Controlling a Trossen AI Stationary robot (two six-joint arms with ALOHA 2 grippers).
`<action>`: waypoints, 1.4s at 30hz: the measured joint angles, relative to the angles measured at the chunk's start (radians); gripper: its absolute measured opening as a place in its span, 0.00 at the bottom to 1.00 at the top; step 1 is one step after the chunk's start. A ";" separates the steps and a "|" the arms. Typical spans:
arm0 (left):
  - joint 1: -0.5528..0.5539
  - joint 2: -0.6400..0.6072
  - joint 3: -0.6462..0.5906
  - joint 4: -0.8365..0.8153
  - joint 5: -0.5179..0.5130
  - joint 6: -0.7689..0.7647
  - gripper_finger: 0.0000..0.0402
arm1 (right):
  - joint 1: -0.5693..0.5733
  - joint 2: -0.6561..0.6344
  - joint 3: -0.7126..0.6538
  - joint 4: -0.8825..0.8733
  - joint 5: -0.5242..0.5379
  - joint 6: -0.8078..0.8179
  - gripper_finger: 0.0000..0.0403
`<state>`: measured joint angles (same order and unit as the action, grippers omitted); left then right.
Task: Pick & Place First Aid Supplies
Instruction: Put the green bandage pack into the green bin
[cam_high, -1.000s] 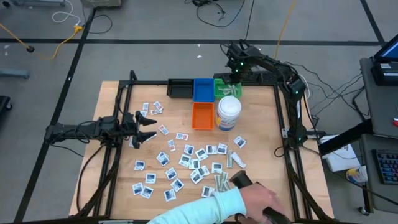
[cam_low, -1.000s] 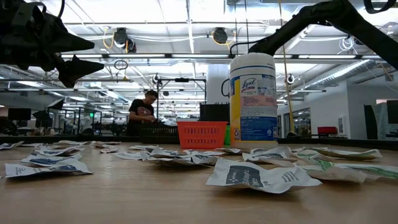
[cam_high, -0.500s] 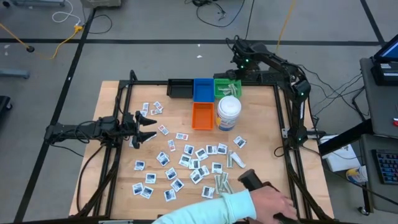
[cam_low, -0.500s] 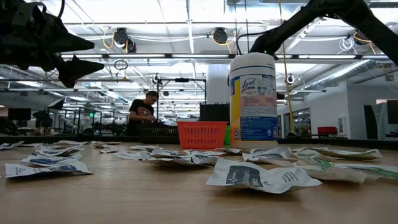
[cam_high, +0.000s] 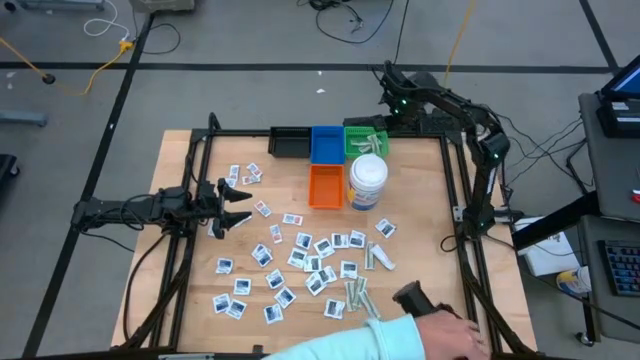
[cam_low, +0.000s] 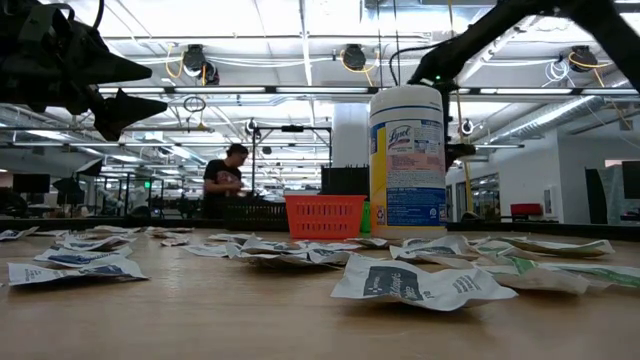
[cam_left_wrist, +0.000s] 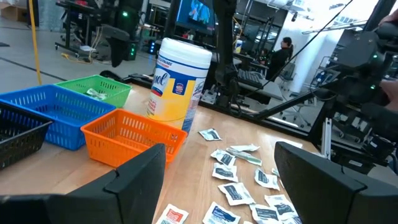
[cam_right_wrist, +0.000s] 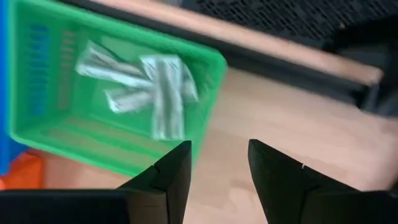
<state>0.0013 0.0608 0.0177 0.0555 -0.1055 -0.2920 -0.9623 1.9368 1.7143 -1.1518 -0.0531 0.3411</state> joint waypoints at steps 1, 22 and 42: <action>0.000 0.000 0.000 0.000 0.000 0.000 0.76 | 0.000 -0.030 -0.044 0.023 0.001 0.007 0.37; 0.000 0.000 0.000 0.000 0.000 0.000 0.76 | 0.158 -0.745 -0.854 0.149 -0.001 0.292 0.37; 0.000 0.000 0.000 0.000 0.000 0.000 0.76 | 0.720 -0.916 -0.924 0.033 -0.054 0.375 0.37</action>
<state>0.0013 0.0608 0.0174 0.0555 -0.1055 -0.2920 -0.2427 1.0206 0.7899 -1.1183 -0.1070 0.7160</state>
